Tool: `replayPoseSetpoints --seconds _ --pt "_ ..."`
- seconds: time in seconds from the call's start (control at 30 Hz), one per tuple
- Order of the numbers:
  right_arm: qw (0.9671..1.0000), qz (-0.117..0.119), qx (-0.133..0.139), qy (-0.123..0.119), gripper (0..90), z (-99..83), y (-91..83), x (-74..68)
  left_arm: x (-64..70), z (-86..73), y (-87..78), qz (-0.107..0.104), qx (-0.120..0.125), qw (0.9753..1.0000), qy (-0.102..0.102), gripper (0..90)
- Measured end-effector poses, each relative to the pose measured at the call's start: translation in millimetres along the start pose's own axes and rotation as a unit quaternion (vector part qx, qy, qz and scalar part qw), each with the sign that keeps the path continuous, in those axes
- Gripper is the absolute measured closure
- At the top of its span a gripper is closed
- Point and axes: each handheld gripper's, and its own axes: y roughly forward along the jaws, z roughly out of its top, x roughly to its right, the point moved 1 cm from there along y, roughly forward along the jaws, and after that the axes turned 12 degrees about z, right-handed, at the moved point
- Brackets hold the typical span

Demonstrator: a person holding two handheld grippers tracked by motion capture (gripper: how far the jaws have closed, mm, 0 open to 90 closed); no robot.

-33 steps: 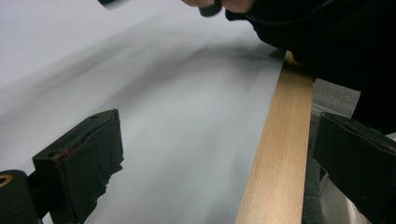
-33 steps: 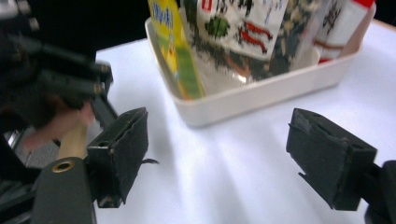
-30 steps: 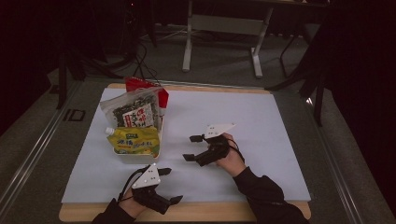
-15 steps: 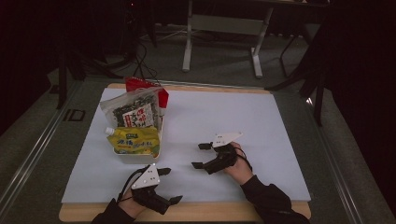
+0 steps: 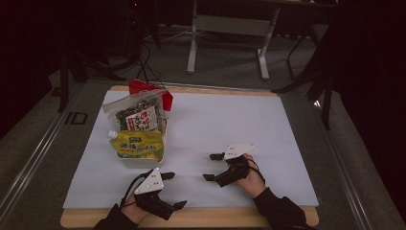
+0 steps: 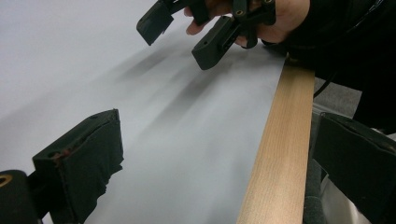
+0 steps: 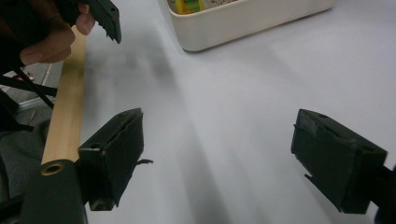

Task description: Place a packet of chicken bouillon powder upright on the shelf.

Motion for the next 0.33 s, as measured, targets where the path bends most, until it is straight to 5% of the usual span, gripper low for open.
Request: replayPoseSetpoints --seconds 0.33 --pt "0.9999 -0.003 -0.009 -0.006 15.5 -3.2 0.9 2.7 -0.4 -0.2 0.1 0.000 0.000 1.0000 0.000 3.3"
